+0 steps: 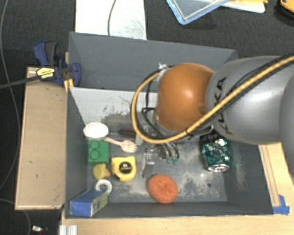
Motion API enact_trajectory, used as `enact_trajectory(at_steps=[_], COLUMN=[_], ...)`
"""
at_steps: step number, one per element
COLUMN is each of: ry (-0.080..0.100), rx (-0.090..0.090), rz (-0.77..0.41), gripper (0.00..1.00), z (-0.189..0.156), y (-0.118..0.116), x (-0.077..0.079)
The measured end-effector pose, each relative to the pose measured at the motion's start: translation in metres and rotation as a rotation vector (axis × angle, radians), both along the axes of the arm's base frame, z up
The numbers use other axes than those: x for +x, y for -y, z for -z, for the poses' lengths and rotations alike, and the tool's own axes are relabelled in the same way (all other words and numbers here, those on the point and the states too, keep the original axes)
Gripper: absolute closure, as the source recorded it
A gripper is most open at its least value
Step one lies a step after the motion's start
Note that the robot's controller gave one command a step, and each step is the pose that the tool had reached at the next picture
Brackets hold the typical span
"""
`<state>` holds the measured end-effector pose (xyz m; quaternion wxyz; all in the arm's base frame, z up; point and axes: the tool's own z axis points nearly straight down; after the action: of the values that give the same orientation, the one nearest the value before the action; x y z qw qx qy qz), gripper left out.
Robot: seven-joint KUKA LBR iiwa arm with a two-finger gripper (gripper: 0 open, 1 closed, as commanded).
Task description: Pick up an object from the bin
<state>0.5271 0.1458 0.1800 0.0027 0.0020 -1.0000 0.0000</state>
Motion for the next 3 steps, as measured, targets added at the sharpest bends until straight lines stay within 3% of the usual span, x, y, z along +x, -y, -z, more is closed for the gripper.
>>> enact_trajectory(at_steps=[2,3], ry=[0.008,0.009], rx=[0.004,0.002], rz=[-0.034,-0.293], gripper=[0.00,0.00], z=[0.000,0.038], y=[0.013,-0.001], x=[0.008,0.002])
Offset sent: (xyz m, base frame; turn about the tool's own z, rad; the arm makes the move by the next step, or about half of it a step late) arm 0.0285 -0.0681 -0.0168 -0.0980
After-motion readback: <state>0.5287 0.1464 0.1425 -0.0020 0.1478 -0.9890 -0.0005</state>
